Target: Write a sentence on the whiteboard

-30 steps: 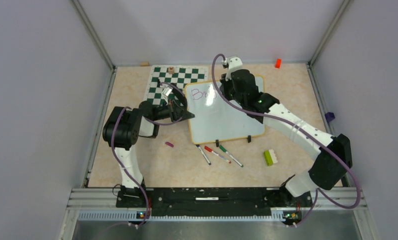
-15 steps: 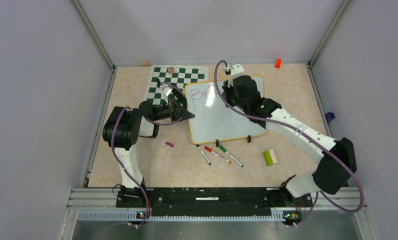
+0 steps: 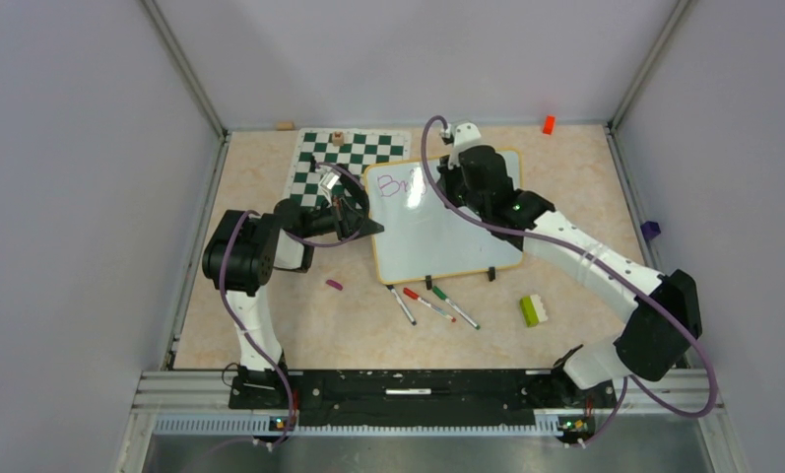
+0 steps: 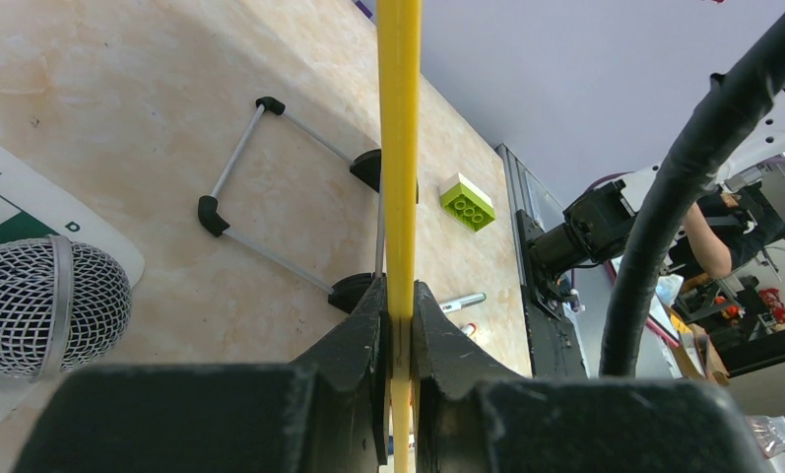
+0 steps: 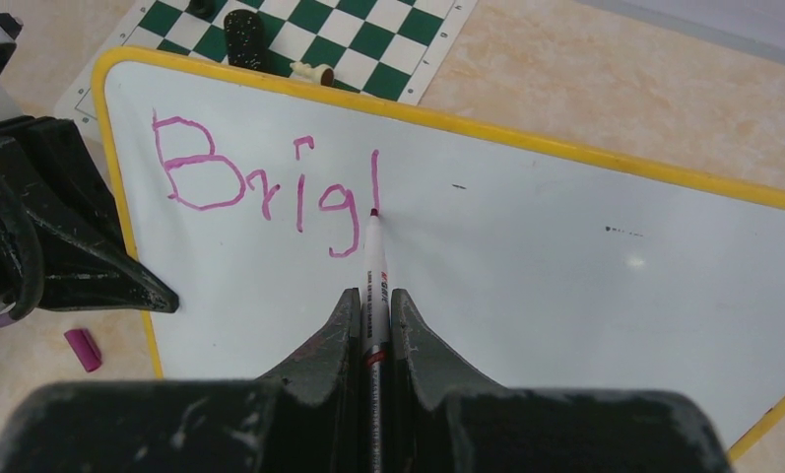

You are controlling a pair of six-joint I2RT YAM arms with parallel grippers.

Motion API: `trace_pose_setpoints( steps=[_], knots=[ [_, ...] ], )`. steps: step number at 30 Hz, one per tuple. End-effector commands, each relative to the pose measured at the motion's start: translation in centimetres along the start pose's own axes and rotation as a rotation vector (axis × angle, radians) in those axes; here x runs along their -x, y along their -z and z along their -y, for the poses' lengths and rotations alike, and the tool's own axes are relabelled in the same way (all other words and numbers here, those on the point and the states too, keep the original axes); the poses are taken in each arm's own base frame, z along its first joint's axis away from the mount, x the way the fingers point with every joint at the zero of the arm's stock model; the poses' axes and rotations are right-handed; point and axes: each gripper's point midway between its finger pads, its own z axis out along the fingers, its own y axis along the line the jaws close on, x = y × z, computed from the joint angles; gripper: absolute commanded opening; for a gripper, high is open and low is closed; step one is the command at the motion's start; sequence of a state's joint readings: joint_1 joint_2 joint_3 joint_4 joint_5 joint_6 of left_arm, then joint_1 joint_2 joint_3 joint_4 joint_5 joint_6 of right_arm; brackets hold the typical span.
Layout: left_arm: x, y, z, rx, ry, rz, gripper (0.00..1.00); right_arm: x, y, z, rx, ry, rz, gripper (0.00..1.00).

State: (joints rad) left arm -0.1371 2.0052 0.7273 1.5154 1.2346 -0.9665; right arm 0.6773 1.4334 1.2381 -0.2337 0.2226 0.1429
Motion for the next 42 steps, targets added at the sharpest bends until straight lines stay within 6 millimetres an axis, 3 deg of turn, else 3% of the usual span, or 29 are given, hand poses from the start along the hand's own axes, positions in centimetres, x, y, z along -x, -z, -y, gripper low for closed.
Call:
trace_pose_setpoints(
  steps=[1,12,23,34,42],
  knots=[
    [1.0,-0.1,2.1,-0.057,-0.139,-0.005,0.00,3.2,0.0,0.6,-0.026,0.000,0.069,0.00],
    [1.0,-0.1,2.1,-0.057,-0.137,-0.007,0.00,3.7,-0.1,1.5,-0.072,0.007,0.075,0.00],
    [1.0,-0.1,2.1,-0.056,-0.138,-0.006,0.00,2.8,0.5,1.7,-0.076,0.016,0.048,0.00],
    [0.9,-0.1,2.1,-0.055,-0.137,-0.006,0.00,0.5,0.8,1.3,-0.045,-0.005,0.001,0.00],
    [0.9,-0.1,2.1,-0.055,-0.138,-0.006,0.00,1.1,1.3,1.2,-0.033,-0.003,0.013,0.00]
  ],
)
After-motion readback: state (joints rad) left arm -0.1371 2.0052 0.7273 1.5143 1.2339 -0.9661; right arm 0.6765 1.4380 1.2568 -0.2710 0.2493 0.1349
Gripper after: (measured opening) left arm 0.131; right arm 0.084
